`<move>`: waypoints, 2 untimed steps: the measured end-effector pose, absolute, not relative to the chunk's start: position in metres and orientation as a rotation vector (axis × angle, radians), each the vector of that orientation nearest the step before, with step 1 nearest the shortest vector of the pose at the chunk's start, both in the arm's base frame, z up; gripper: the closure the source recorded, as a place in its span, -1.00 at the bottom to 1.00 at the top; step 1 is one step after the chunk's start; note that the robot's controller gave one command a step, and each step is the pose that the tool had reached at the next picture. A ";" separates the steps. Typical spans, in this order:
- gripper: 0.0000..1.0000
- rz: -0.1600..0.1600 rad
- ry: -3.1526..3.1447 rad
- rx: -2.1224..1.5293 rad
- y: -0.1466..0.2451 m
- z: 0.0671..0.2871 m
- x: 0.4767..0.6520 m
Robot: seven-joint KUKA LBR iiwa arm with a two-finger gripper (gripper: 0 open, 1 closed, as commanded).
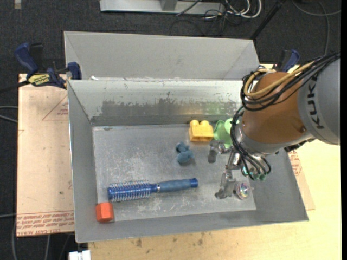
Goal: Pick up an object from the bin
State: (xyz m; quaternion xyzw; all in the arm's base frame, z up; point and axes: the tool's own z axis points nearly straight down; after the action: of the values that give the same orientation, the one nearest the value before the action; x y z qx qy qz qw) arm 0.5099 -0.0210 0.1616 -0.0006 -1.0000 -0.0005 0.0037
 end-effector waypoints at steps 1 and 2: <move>-1.00 -0.002 -3.106 0.468 0.016 0.070 0.552; 1.00 -0.002 -3.108 0.468 0.016 0.071 0.552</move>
Offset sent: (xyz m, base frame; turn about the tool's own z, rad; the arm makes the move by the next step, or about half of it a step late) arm 0.0415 0.0364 -0.0913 -0.3024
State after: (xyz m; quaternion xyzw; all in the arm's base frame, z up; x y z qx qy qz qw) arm 0.5521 0.0161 0.0708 0.1490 -0.9888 -0.0005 -0.0010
